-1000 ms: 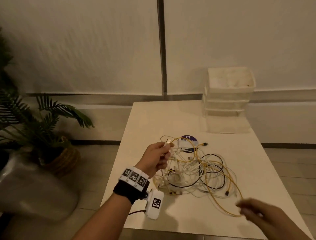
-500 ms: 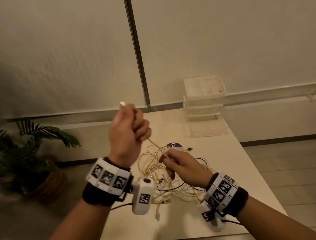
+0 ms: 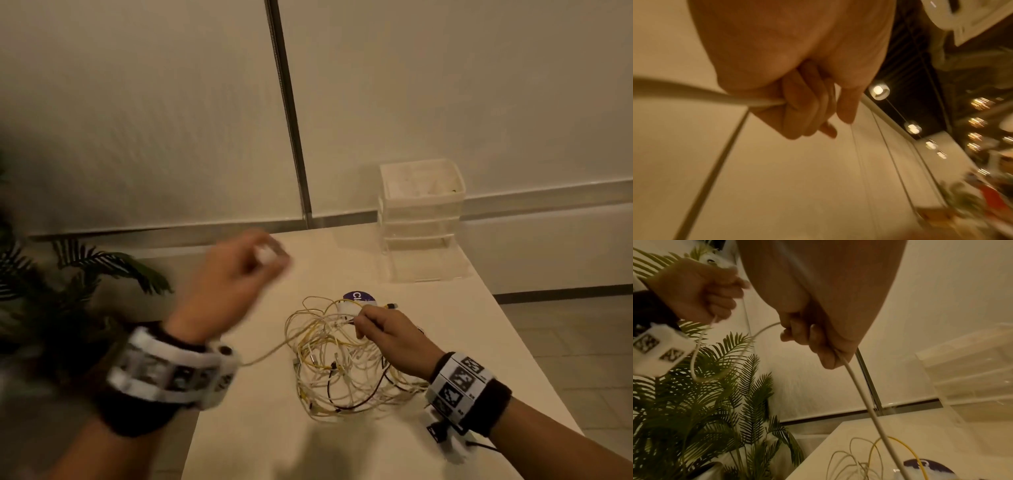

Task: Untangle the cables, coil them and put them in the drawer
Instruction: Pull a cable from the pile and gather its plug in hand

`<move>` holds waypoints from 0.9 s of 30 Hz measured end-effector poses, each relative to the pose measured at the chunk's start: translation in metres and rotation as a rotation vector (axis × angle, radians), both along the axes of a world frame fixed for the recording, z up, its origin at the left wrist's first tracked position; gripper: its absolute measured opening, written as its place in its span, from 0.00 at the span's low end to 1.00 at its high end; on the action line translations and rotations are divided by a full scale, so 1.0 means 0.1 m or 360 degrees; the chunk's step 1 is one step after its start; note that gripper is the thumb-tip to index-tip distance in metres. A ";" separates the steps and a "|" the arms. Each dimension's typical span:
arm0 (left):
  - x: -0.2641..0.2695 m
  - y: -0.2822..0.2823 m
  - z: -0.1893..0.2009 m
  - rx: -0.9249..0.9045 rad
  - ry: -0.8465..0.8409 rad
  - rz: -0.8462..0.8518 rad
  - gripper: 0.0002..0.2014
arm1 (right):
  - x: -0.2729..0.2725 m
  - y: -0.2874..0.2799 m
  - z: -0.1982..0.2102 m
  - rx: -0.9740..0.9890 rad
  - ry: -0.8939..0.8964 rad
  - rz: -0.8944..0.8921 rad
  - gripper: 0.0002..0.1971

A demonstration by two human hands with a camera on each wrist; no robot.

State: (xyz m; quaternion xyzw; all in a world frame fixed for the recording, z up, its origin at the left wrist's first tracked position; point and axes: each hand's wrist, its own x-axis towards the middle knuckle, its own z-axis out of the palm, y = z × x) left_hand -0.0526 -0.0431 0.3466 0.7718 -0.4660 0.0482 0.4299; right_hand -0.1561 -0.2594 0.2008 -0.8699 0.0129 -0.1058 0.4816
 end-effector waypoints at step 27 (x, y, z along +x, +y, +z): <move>0.26 -0.77 0.12 -0.0371 -0.0153 0.0818 0.10 | -0.12 -0.54 0.10 0.0993 0.0174 -0.0004 0.12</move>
